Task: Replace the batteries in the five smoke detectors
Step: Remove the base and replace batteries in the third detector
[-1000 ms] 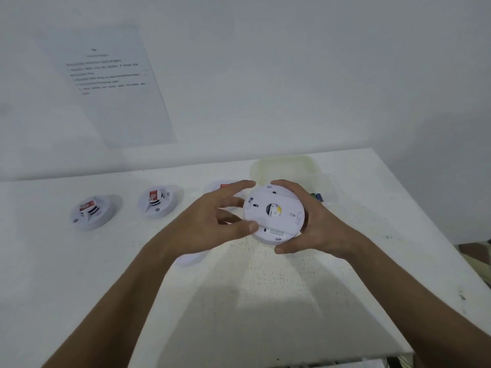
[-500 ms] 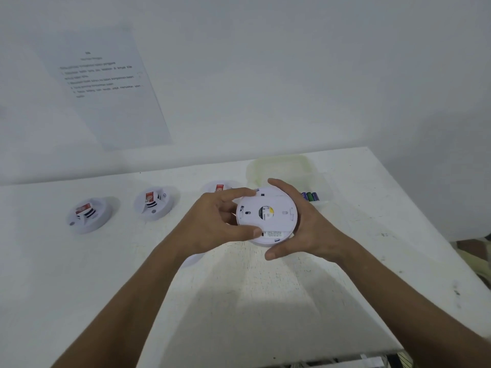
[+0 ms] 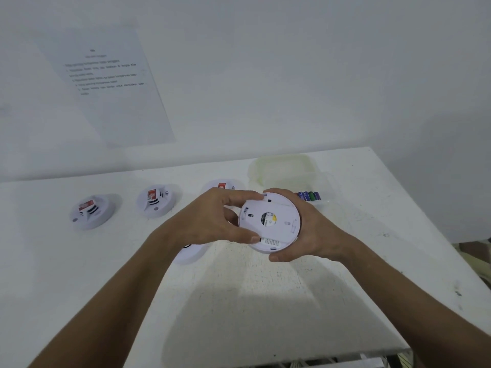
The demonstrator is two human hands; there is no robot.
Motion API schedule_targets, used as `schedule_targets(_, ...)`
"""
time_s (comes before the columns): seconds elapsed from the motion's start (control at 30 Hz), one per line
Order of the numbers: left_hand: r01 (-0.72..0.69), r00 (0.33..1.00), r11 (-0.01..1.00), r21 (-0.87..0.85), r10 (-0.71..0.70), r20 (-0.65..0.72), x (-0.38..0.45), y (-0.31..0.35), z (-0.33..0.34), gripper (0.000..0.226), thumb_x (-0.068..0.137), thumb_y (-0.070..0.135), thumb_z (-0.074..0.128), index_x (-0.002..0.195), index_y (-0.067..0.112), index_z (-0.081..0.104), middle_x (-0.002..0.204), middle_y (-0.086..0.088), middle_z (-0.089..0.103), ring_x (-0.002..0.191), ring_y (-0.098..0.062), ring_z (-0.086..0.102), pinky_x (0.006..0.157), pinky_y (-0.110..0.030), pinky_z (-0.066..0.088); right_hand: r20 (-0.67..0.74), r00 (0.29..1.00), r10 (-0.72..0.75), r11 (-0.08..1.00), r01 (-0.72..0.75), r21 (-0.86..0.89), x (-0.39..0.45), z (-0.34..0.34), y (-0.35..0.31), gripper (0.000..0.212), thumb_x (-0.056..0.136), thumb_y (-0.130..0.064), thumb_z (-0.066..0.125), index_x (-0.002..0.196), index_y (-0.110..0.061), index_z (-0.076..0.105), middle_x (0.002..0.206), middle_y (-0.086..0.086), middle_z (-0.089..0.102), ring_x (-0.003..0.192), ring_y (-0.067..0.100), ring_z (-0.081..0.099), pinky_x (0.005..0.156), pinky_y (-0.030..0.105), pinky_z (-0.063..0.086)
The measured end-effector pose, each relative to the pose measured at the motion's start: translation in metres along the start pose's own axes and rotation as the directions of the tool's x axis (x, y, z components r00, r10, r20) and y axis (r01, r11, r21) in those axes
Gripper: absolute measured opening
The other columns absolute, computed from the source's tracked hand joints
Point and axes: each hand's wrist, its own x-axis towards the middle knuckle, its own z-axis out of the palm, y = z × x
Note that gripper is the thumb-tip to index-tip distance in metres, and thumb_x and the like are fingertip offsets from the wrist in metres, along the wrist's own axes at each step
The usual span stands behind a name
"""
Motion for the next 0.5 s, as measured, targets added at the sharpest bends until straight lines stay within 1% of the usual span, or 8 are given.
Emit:
schedule_targets(0.07, 0.024, 0.998, 0.999, 0.022, -0.023, -0.057, 0.0, 0.001, 0.004, 0.068, 0.062, 0.019, 0.092, 0.123, 0.033, 0.065, 0.109, 0.018, 0.07, 0.079, -0.023, 0.074, 0.071, -0.044, 0.062, -0.026, 1.0, -0.008, 1.0, 0.007, -0.008, 0.0, 0.001, 0.001, 0.099, 0.055, -0.011, 0.091, 0.14, -0.027, 0.044, 0.134, -0.016, 0.054, 0.127, 0.009, 0.053, 0.097, 0.024, 0.052)
schedule_targets(0.13, 0.047, 0.995, 0.998, 0.044, -0.043, -0.091, 0.001, 0.0, 0.008, 0.068, 0.061, 0.021, 0.093, 0.121, 0.032, 0.064, 0.105, 0.014, 0.072, 0.074, -0.022, 0.074, 0.068, -0.045, 0.061, -0.045, 0.999, -0.016, 1.0, 0.015, -0.016, 0.001, 0.002, 0.002, 0.097, 0.055, -0.011, 0.09, 0.139, -0.026, 0.045, 0.135, -0.013, 0.055, 0.126, 0.011, 0.054, 0.097, 0.025, 0.052)
schedule_targets(0.2, 0.065, 0.992, 0.995, 0.079, -0.055, -0.114, 0.001, 0.0, 0.009, 0.064, 0.059, 0.028, 0.093, 0.115, 0.036, 0.061, 0.092, 0.007, 0.075, 0.072, -0.02, 0.074, 0.07, -0.043, 0.062, -0.057, 0.998, -0.02, 1.0, 0.019, -0.018, 0.002, 0.001, 0.003, 0.096, 0.055, -0.01, 0.09, 0.139, -0.024, 0.046, 0.134, -0.011, 0.056, 0.124, 0.01, 0.055, 0.095, 0.022, 0.052)
schedule_targets(0.27, 0.055, 0.988, 0.991, 0.126, -0.035, -0.151, 0.0, 0.001, 0.012, 0.06, 0.056, 0.038, 0.092, 0.107, 0.038, 0.061, 0.084, 0.009, 0.075, 0.071, -0.015, 0.074, 0.068, -0.039, 0.061, -0.059, 0.998, -0.017, 1.0, 0.017, -0.011, 0.003, 0.001, 0.003, 0.096, 0.054, -0.009, 0.09, 0.139, -0.023, 0.046, 0.134, -0.009, 0.058, 0.123, 0.009, 0.057, 0.094, 0.021, 0.052)
schedule_targets(0.33, 0.033, 0.98, 0.984, 0.178, 0.003, -0.197, 0.0, 0.001, 0.015, 0.058, 0.051, 0.049, 0.089, 0.101, 0.038, 0.061, 0.086, 0.018, 0.072, 0.07, -0.009, 0.072, 0.064, -0.038, 0.061, -0.047, 0.999, -0.012, 1.0, 0.012, -0.013, 0.004, -0.001, 0.002, 0.095, 0.055, -0.008, 0.089, 0.139, -0.022, 0.046, 0.132, -0.011, 0.059, 0.123, 0.009, 0.057, 0.094, 0.021, 0.051)
schedule_targets(0.37, 0.03, 0.977, 0.981, 0.194, 0.012, -0.211, -0.001, 0.002, 0.016, 0.06, 0.049, 0.052, 0.087, 0.101, 0.038, 0.062, 0.089, 0.02, 0.071, 0.072, -0.007, 0.072, 0.063, -0.038, 0.061, -0.035, 0.999, -0.005, 1.0, 0.005, -0.012, 0.004, -0.003, 0.002, 0.095, 0.056, -0.007, 0.089, 0.14, -0.022, 0.046, 0.131, -0.013, 0.059, 0.123, 0.009, 0.057, 0.094, 0.021, 0.052)
schedule_targets(0.43, 0.012, 0.978, 0.98, 0.197, 0.03, -0.205, -0.001, 0.001, 0.017, 0.066, 0.05, 0.053, 0.087, 0.11, 0.036, 0.064, 0.1, 0.023, 0.068, 0.079, -0.006, 0.072, 0.066, -0.035, 0.062, -0.011, 1.0, 0.008, 1.0, -0.008, 0.0, 0.004, -0.008, 0.003, 0.096, 0.057, -0.003, 0.09, 0.14, -0.022, 0.046, 0.129, -0.017, 0.059, 0.123, 0.008, 0.057, 0.092, 0.02, 0.052)
schedule_targets(0.5, -0.019, 0.983, 0.982, 0.187, 0.053, -0.178, 0.0, -0.002, 0.015, 0.072, 0.055, 0.047, 0.09, 0.12, 0.032, 0.064, 0.112, 0.021, 0.066, 0.087, -0.007, 0.071, 0.071, -0.032, 0.062, -0.002, 1.0, 0.008, 1.0, -0.008, 0.005, 0.003, -0.011, 0.005, 0.096, 0.057, 0.0, 0.091, 0.14, -0.023, 0.047, 0.129, -0.019, 0.059, 0.123, 0.007, 0.056, 0.091, 0.019, 0.052)
